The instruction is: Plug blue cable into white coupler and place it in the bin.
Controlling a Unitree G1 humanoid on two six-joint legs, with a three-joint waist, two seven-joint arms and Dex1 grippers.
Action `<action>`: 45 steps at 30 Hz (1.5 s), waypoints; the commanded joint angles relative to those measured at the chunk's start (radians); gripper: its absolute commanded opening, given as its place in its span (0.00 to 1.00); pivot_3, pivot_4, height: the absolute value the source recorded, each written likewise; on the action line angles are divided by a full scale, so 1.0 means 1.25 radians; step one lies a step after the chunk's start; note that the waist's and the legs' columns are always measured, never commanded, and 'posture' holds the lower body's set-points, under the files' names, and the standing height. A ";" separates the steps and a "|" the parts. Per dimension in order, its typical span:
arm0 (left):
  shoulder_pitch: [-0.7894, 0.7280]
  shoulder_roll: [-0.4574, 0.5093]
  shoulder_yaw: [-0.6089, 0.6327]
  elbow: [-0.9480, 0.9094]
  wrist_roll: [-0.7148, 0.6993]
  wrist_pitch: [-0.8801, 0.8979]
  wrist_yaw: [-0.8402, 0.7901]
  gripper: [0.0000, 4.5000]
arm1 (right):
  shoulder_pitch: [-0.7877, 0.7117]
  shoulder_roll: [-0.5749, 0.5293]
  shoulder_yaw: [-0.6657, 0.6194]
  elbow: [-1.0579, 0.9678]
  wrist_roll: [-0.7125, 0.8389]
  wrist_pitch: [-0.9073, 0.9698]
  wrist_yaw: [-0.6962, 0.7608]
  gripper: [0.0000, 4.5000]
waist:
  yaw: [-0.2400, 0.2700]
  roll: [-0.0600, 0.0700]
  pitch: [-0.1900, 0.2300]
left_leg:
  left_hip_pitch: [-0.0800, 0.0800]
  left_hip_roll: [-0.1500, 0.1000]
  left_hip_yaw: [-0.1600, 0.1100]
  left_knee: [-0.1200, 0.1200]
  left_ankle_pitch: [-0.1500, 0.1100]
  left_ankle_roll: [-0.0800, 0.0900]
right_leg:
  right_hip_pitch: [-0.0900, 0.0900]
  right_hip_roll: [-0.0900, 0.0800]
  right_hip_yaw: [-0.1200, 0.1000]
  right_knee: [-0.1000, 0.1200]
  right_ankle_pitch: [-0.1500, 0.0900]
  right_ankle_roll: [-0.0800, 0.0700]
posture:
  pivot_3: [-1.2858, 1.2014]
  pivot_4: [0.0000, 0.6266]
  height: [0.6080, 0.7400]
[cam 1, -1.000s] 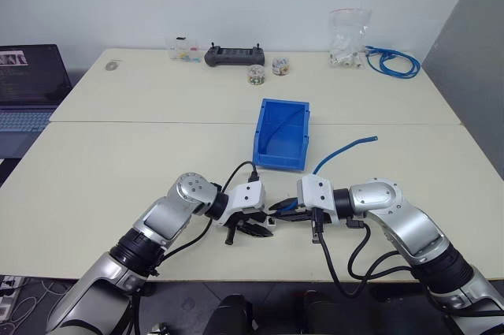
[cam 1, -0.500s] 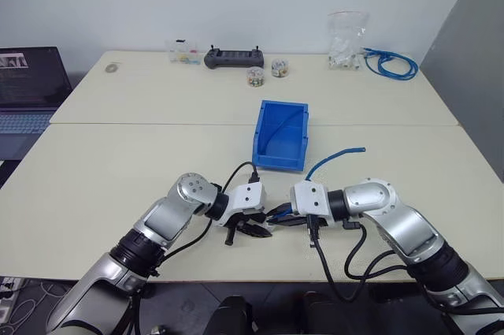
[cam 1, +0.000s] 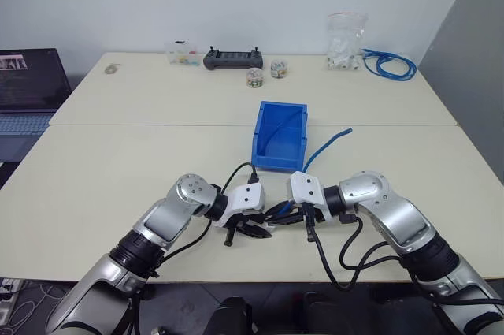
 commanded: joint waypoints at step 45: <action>0.109 0.039 0.112 -0.050 -0.026 -0.013 0.018 0.53 | 0.040 0.045 -0.100 -0.038 0.060 0.067 -0.016 0.00 | -0.016 0.004 -0.012 | 0.004 0.001 -0.003 -0.011 -0.002 0.000 | 0.001 0.000 -0.003 -0.002 -0.007 -0.002 | 0.52 0.24 1.00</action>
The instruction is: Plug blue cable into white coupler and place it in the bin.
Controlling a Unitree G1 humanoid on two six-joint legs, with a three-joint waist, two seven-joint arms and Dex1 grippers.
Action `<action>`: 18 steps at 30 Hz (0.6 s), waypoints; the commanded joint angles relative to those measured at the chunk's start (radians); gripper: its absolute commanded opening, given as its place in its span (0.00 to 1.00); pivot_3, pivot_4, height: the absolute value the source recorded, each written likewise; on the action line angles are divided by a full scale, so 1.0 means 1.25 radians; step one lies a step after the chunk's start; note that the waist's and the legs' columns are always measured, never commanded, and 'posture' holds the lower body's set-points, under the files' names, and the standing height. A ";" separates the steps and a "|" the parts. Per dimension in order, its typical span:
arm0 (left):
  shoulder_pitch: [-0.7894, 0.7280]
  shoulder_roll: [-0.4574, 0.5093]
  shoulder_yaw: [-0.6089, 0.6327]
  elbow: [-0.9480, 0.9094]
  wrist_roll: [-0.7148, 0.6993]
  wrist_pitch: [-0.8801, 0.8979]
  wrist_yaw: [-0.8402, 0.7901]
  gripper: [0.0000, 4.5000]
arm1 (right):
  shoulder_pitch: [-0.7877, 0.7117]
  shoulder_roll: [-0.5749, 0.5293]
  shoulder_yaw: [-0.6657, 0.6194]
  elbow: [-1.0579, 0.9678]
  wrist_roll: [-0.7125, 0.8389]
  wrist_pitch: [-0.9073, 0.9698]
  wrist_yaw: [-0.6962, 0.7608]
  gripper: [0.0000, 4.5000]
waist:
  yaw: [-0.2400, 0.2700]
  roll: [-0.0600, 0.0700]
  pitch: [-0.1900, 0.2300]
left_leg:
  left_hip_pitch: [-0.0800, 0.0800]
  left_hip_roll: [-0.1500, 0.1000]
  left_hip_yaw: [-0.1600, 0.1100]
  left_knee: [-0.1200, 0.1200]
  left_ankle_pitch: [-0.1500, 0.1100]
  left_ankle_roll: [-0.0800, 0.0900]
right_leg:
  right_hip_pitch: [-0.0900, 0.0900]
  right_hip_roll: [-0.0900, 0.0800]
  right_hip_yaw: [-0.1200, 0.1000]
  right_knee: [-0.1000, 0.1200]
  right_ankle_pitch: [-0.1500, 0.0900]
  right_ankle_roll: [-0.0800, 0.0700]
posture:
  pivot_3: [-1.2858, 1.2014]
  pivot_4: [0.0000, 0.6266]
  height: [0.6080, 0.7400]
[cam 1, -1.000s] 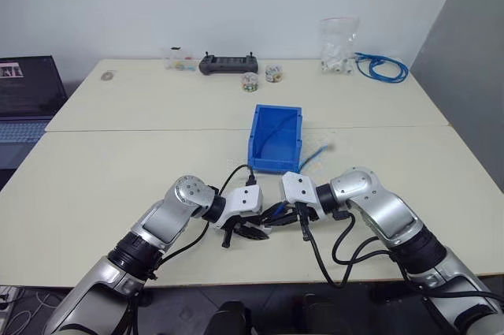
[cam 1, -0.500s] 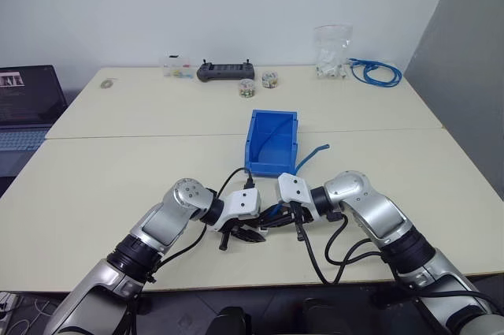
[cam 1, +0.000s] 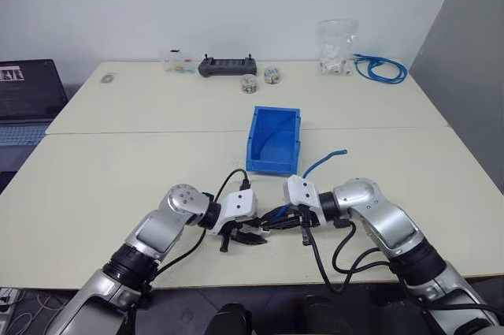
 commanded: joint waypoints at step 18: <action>0.066 0.062 0.276 -0.325 -0.122 0.179 0.241 0.95 | -0.268 0.081 -0.337 0.037 0.231 0.296 -0.308 0.00 | 0.002 -0.002 0.020 | -0.017 -0.002 -0.001 0.002 0.001 -0.003 | -0.017 -0.002 -0.001 0.002 0.003 -0.004 | 0.52 0.24 1.00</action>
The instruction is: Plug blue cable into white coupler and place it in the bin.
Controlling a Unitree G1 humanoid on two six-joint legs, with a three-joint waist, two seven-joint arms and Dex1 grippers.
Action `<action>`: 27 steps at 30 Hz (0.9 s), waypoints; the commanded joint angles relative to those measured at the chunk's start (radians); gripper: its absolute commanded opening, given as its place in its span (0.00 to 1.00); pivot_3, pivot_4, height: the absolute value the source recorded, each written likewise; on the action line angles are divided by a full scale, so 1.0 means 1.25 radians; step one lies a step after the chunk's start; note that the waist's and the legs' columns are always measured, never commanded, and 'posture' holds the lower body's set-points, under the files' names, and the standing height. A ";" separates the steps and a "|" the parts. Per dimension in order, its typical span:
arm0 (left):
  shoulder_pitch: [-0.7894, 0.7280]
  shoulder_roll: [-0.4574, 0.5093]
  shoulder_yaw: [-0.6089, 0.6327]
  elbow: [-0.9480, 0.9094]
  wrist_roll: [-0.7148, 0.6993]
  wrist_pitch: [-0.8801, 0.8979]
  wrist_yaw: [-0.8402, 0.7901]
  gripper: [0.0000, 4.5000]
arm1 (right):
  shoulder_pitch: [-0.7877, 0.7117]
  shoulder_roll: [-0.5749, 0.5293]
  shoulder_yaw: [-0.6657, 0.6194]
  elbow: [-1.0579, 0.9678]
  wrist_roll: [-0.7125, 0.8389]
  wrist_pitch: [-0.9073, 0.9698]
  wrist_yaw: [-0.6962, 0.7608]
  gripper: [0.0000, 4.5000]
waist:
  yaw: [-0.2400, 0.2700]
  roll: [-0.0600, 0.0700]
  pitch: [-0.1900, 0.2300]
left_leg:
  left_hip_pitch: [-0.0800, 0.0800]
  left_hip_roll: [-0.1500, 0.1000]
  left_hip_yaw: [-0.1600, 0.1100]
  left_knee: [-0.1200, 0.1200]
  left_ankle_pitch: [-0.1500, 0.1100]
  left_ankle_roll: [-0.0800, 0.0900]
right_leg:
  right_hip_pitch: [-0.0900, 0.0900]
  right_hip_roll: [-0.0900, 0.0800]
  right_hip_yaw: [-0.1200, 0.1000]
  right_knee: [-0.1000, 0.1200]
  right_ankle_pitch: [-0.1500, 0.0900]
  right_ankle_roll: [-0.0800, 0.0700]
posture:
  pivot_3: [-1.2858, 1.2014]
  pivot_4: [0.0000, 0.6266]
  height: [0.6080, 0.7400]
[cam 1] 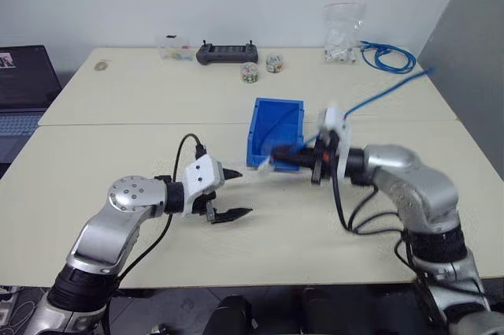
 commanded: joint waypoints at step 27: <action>-0.108 -0.025 0.027 0.133 0.003 -0.019 0.108 0.95 | -0.214 -0.354 0.171 0.511 -0.277 -0.412 0.451 0.99 | -0.002 0.000 0.002 | -0.003 0.001 0.004 0.002 0.001 -0.002 | -0.004 0.000 0.002 0.002 0.002 -0.002 | 0.52 0.24 1.00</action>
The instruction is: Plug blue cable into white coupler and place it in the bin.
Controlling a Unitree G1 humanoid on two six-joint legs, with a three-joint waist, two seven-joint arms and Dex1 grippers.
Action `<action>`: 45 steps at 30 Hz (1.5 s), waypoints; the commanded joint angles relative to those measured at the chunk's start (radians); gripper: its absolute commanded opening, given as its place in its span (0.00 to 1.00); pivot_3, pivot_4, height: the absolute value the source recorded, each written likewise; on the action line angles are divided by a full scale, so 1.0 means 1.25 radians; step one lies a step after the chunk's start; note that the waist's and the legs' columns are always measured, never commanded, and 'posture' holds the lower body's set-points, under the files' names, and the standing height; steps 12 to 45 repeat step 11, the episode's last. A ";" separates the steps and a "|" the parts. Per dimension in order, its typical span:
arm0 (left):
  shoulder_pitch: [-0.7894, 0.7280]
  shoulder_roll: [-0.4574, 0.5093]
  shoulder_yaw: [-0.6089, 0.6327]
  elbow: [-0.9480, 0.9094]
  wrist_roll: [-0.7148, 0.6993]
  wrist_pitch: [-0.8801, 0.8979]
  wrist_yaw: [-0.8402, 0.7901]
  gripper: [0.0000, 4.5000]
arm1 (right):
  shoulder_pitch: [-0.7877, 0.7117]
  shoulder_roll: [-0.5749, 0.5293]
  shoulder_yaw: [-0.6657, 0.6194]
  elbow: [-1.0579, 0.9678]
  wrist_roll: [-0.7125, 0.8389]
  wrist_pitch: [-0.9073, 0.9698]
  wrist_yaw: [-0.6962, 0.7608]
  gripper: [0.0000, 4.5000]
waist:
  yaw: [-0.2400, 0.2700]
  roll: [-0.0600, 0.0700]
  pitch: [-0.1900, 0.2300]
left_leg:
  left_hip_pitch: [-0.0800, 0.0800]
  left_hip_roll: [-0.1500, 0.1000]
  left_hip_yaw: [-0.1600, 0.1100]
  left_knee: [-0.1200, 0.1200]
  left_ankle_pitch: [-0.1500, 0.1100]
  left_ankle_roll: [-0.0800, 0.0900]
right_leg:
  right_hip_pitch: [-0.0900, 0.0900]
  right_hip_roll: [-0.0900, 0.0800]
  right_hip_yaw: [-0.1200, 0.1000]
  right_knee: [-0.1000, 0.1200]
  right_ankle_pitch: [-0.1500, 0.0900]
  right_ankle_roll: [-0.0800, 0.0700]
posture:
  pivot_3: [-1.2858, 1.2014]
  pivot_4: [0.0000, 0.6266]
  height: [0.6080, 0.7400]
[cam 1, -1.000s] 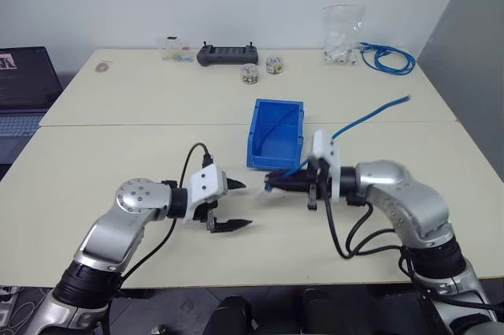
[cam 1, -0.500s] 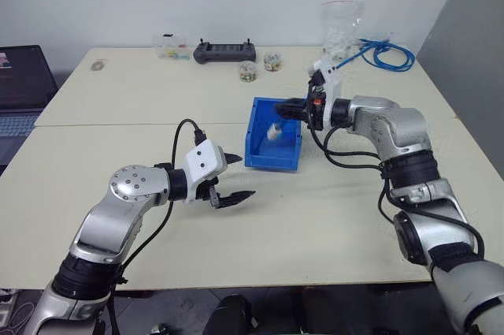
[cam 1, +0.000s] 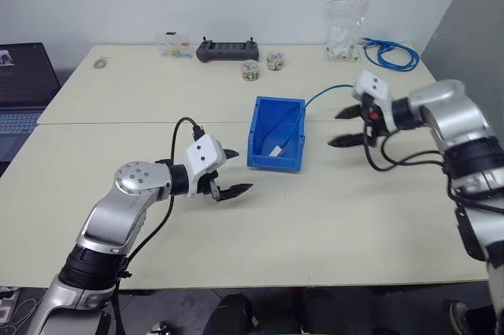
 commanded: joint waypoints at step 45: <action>-0.037 0.023 0.120 -0.013 -0.086 0.092 0.035 0.95 | 0.286 -0.016 -0.317 -0.507 0.277 0.217 -0.158 0.99 | 0.001 0.000 0.001 | 0.000 0.001 -0.002 0.007 0.000 0.000 | 0.003 0.001 -0.001 0.001 0.001 0.002 | 0.52 0.24 1.00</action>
